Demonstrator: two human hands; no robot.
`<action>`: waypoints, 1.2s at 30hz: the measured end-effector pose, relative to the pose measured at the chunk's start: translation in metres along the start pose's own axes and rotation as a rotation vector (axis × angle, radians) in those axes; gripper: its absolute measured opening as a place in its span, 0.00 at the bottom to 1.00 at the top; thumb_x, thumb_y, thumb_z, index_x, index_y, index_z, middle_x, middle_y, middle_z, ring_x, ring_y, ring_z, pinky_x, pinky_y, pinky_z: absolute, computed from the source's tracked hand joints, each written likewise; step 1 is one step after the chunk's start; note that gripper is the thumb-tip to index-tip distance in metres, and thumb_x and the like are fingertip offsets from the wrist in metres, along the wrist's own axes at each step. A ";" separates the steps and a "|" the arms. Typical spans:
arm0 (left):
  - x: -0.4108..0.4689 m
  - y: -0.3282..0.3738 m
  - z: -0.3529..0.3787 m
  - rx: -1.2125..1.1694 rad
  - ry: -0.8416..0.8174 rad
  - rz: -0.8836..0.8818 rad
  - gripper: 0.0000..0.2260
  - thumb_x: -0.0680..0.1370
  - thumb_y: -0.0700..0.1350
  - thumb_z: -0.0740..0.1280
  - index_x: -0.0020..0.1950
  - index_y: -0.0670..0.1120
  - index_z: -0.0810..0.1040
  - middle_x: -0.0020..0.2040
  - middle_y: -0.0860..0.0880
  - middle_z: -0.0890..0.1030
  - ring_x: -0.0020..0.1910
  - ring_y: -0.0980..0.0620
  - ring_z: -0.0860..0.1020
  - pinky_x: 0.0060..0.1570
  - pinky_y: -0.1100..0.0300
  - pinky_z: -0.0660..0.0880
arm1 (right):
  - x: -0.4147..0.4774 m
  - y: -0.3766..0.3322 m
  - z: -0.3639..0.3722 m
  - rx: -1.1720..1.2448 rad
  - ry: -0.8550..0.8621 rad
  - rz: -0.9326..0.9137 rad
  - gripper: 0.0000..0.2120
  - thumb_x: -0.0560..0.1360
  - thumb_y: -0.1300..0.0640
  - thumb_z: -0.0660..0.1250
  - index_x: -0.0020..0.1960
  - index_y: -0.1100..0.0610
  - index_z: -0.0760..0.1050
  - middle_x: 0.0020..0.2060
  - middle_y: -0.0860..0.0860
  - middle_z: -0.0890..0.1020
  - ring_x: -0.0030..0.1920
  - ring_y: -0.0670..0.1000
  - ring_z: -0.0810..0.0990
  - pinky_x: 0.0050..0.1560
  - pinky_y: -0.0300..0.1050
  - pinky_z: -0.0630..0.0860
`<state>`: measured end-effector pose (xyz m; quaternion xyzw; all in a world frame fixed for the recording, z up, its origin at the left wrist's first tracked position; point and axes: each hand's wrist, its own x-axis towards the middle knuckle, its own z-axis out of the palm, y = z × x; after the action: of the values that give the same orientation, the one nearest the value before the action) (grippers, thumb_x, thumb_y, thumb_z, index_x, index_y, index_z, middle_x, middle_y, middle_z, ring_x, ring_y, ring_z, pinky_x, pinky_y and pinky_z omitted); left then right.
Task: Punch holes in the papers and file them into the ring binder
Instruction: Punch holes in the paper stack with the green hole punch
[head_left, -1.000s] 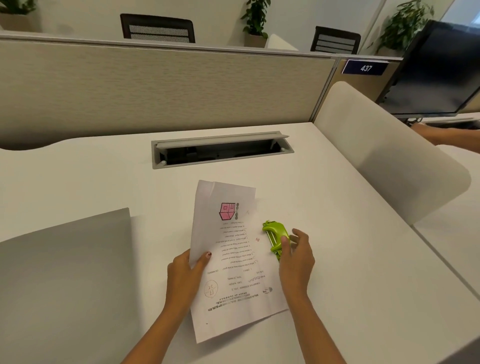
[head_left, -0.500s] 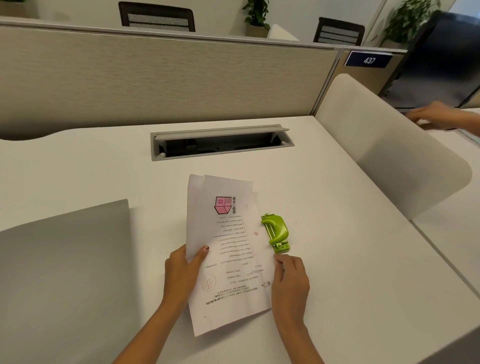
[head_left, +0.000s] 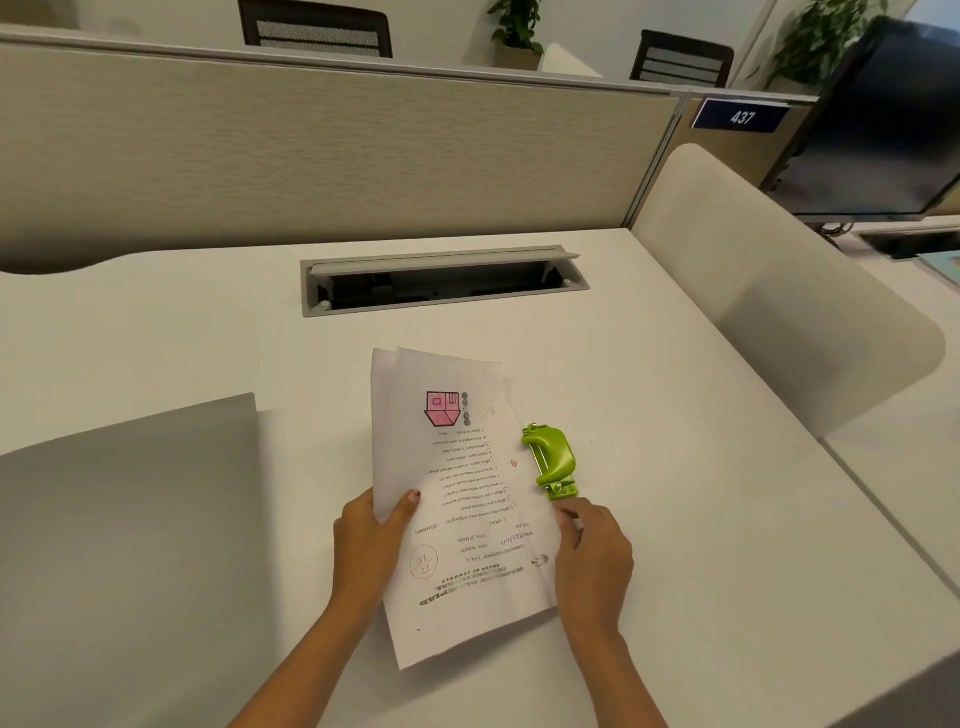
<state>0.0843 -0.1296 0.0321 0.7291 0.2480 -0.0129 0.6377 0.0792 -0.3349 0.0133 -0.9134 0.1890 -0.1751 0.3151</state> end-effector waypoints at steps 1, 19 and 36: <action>0.000 0.000 0.001 0.001 0.003 -0.002 0.08 0.77 0.47 0.68 0.52 0.44 0.77 0.45 0.47 0.83 0.41 0.46 0.83 0.37 0.54 0.79 | 0.001 0.001 0.000 0.003 0.000 0.004 0.06 0.75 0.60 0.68 0.51 0.56 0.81 0.44 0.53 0.83 0.39 0.49 0.77 0.42 0.41 0.76; 0.001 0.001 0.006 0.006 0.016 -0.007 0.06 0.77 0.47 0.68 0.50 0.46 0.77 0.42 0.49 0.83 0.40 0.46 0.83 0.39 0.51 0.81 | 0.134 -0.059 0.030 -0.072 -0.505 0.087 0.09 0.75 0.48 0.64 0.49 0.51 0.79 0.47 0.47 0.84 0.54 0.51 0.78 0.60 0.51 0.68; -0.004 0.000 0.015 -0.009 0.039 -0.014 0.04 0.77 0.46 0.67 0.50 0.49 0.76 0.43 0.52 0.82 0.40 0.49 0.82 0.34 0.59 0.77 | 0.166 -0.085 0.043 -0.214 -0.799 0.236 0.06 0.67 0.60 0.71 0.43 0.60 0.78 0.39 0.55 0.79 0.39 0.53 0.75 0.45 0.43 0.73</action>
<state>0.0852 -0.1445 0.0306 0.7246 0.2655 -0.0020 0.6360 0.2614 -0.3268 0.0694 -0.9091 0.1722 0.2505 0.2848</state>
